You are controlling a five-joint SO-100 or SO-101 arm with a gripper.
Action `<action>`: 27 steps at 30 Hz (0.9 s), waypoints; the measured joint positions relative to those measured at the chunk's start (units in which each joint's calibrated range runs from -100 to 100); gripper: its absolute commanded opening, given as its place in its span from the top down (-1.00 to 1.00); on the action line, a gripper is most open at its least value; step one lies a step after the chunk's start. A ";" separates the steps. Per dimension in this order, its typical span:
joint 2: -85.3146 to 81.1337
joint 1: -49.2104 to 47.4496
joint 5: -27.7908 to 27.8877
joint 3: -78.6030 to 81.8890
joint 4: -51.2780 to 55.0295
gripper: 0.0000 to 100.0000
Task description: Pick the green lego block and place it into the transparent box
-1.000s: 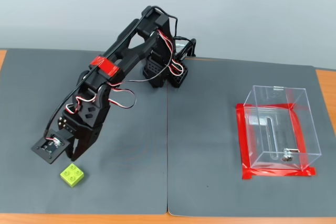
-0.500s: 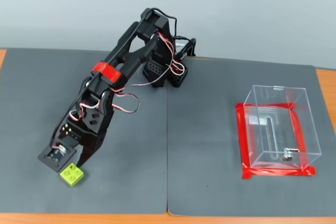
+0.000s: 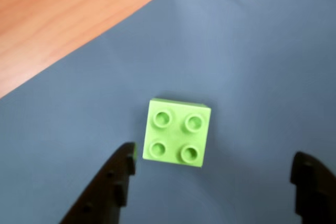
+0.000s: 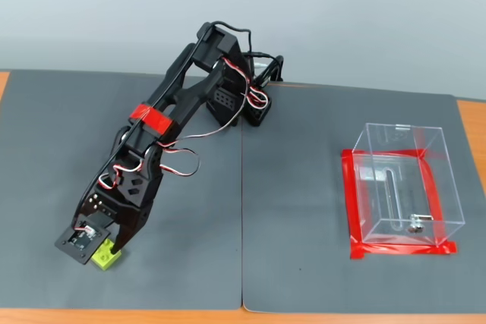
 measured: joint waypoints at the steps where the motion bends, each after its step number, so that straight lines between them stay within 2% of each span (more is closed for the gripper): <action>1: 0.42 0.00 -0.05 0.00 0.00 0.34; 15: 3.74 -0.59 0.00 -0.18 0.00 0.34; 27: 5.18 -0.29 0.00 -0.27 -4.68 0.34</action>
